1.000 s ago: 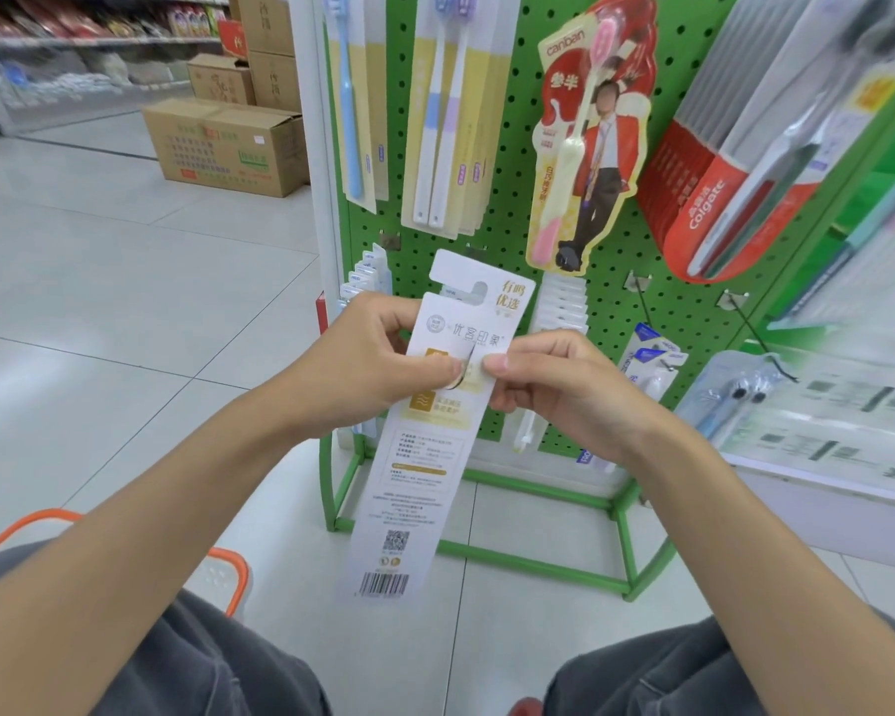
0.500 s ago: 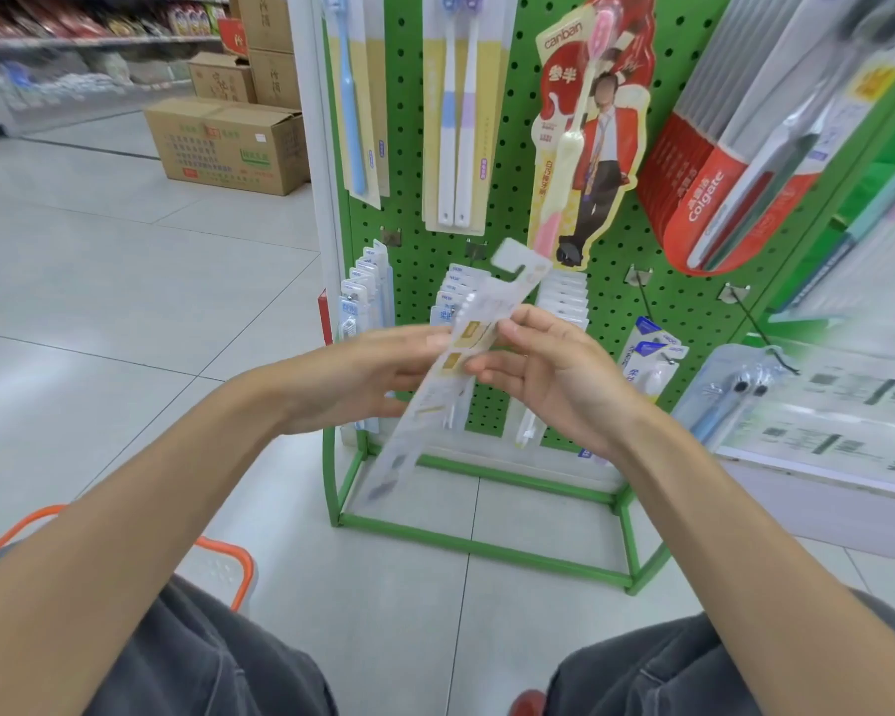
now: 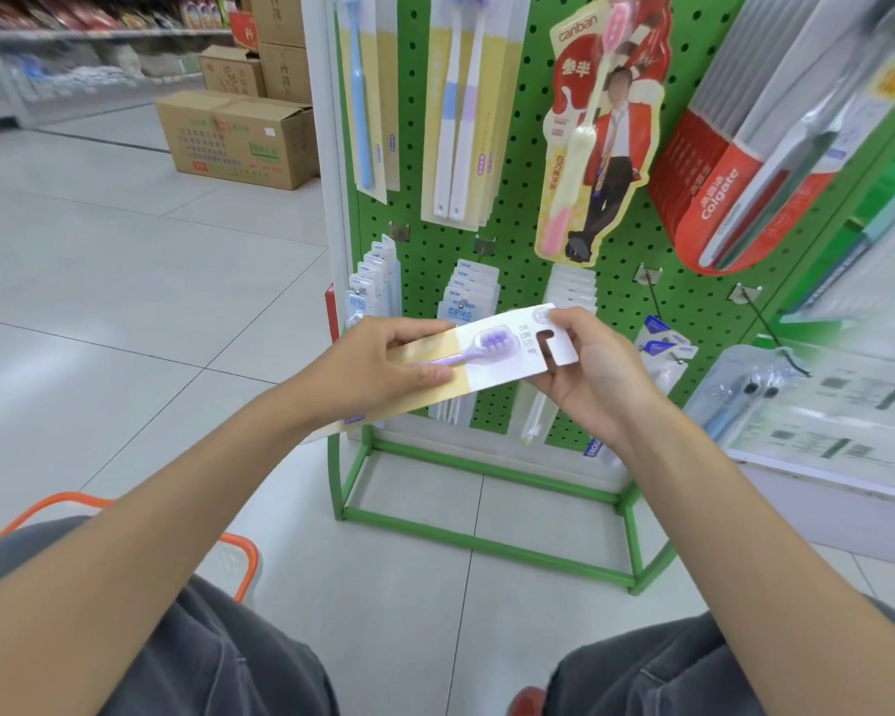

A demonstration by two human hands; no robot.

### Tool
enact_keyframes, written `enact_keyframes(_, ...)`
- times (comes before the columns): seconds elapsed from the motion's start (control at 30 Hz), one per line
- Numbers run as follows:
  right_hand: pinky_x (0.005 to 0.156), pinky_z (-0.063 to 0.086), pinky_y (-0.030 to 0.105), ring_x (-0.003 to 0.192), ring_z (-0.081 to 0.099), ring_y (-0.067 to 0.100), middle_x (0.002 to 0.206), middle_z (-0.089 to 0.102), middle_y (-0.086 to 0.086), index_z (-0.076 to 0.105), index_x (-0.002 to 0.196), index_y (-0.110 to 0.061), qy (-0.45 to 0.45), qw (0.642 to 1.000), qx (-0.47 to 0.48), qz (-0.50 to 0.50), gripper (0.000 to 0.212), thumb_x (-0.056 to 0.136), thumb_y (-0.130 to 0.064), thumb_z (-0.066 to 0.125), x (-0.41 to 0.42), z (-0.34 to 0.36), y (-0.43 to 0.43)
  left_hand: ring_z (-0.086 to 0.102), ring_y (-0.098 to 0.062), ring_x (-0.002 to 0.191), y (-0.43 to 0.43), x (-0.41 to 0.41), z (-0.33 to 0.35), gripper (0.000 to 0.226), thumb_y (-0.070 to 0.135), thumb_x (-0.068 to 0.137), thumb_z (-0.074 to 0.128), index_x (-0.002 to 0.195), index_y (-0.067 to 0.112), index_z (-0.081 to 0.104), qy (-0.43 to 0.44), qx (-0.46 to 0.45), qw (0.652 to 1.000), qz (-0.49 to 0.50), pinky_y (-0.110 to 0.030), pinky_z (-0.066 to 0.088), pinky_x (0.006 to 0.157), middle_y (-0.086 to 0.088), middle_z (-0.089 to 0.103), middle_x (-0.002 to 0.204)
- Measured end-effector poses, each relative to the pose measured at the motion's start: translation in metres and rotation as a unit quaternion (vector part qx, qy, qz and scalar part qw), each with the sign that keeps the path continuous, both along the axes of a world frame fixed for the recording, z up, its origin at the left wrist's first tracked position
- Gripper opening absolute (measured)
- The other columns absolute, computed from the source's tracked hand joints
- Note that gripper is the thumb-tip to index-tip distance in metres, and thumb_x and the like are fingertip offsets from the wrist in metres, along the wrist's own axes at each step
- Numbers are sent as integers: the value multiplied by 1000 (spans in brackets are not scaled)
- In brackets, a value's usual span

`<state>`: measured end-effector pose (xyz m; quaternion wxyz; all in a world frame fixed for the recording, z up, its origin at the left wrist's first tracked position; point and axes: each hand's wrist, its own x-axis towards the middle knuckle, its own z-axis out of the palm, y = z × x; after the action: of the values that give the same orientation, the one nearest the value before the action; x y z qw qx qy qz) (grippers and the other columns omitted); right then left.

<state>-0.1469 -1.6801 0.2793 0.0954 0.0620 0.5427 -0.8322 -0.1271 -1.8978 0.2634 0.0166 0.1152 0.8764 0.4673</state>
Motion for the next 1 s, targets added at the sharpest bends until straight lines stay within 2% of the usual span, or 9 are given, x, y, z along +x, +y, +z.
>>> enact_keyframes(0.1, 76, 57, 34, 82, 66, 23, 89, 66, 10, 56, 97, -7, -16, 999, 4, -42, 12, 101, -13, 47, -4, -6, -3, 58, 4, 99, -9, -5, 1, 41, 42, 79, 78, 117, 42, 62, 9, -47, 998, 37, -14, 41, 80, 28, 60, 101)
enact_keyframes(0.2, 77, 58, 35, 86, 66, 24, 98, 64, 11, 56, 102, -6, -23, 997, 18, -70, 12, 102, -13, 47, -7, -14, -9, 63, 1, 93, -15, -8, 0, 31, 34, 78, 81, 106, 39, 68, -14, -25, 999, 25, -15, 46, 77, 20, 69, 98)
enact_keyframes(0.27, 78, 58, 35, 87, 66, 23, 99, 63, 10, 56, 105, -7, -11, 995, 57, -77, 12, 102, -11, 45, -7, -17, -14, 61, -3, 89, -19, -10, 0, 37, 31, 78, 82, 113, 34, 70, -15, -45, 999, 24, -21, 48, 79, 16, 70, 95)
enact_keyframes(0.33, 75, 56, 33, 83, 65, 20, 99, 63, 10, 57, 102, -8, -3, 993, 91, -69, 12, 102, -9, 45, -6, -18, -22, 59, -5, 88, -27, -11, 4, 42, 29, 77, 83, 117, 30, 70, -11, -60, 998, 29, -17, 46, 76, 17, 68, 95)
enact_keyframes(0.53, 70, 58, 30, 94, 63, 24, 109, 64, 16, 59, 104, -5, -14, 986, 166, -2, 14, 101, -5, 46, -1, -9, -64, 57, -15, 100, -77, -5, 21, 52, 33, 76, 83, 125, 35, 66, 10, -132, 987, 93, -28, 39, 61, 12, 59, 129)
enact_keyframes(0.63, 66, 58, 27, 97, 63, 25, 110, 63, 15, 57, 99, -3, -9, 974, 221, 37, 13, 100, -1, 45, -2, -3, -100, 58, -14, 104, -106, 13, 18, 48, 31, 77, 82, 122, 35, 68, 3, -137, 982, 128, -35, 50, 79, 15, 64, 116)
enact_keyframes(0.73, 62, 55, 28, 85, 63, 21, 101, 62, 12, 56, 105, -4, 4, 955, 282, 90, 17, 99, 4, 43, -8, -8, -147, 62, -15, 105, -142, 36, -2, 43, 31, 76, 81, 117, 39, 70, -27, -120, 975, 186, -41, 50, 95, 14, 68, 107)
enact_keyframes(0.9, 72, 57, 30, 86, 61, 23, 104, 61, 17, 55, 125, 8, 60, 857, 446, 252, 35, 91, 7, 52, -17, -50, -230, 64, -14, 95, -198, 85, -68, 36, 26, 75, 77, 110, 36, 74, -100, -57, 954, 276, -31, 53, 84, 10, 71, 98)
enact_keyframes(1.0, 73, 58, 37, 74, 64, 30, 77, 61, 15, 62, 87, 10, 101, 760, 536, 353, 12, 88, 7, 50, -10, -92, -281, 59, -13, 77, -227, 121, -119, 32, 23, 74, 76, 105, 31, 76, -149, -1, 938, 312, -19, 45, 62, 7, 66, 79)
